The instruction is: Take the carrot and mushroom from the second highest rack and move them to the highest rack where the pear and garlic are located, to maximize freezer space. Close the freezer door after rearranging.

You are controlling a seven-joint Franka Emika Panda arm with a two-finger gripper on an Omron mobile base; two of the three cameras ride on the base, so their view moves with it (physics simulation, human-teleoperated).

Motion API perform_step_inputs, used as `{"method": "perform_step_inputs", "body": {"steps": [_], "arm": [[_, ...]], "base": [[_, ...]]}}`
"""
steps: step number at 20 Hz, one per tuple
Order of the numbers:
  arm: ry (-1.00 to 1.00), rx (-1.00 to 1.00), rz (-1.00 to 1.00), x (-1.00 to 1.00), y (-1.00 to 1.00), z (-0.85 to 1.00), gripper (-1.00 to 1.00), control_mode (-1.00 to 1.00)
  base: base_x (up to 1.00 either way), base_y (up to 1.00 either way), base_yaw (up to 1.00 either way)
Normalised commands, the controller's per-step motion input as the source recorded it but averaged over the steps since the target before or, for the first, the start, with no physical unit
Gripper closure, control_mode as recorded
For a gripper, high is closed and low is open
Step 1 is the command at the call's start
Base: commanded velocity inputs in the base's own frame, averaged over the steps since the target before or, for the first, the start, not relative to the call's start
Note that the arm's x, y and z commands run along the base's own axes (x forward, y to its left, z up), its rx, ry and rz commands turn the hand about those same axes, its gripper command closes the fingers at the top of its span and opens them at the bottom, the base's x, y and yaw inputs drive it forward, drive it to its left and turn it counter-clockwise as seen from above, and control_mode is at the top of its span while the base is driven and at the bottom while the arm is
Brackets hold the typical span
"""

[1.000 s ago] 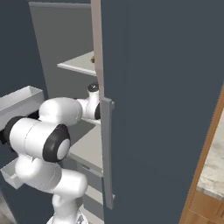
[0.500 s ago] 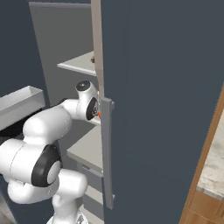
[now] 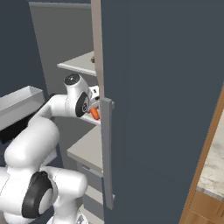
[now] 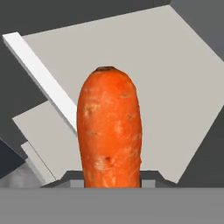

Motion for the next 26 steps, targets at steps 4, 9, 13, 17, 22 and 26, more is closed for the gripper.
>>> {"method": "perform_step_inputs", "body": {"steps": [4, 9, 13, 17, 22, 26], "arm": [[-0.02, 0.0, 0.05, -0.69, 0.11, 0.51, 1.0, -1.0], [-0.23, 0.0, 0.0, -0.51, 0.11, 0.63, 1.0, -1.0], [-0.27, 0.0, 0.0, -0.28, 0.25, 0.6, 1.0, -1.0], [-0.14, 0.0, 0.0, -0.12, 0.25, 0.67, 1.0, -1.0], [0.0, 0.0, 0.0, 0.0, 0.23, 0.82, 1.0, -1.0], [0.0, 0.0, 0.0, 0.12, 0.19, 0.59, 1.0, -1.0]], "base": [[0.0, 0.0, 0.0], [0.0, 0.0, 0.0], [0.0, 0.0, 0.0], [0.0, 0.0, 0.0], [0.0, 0.0, 0.0], [0.0, 0.0, 0.0]]}}
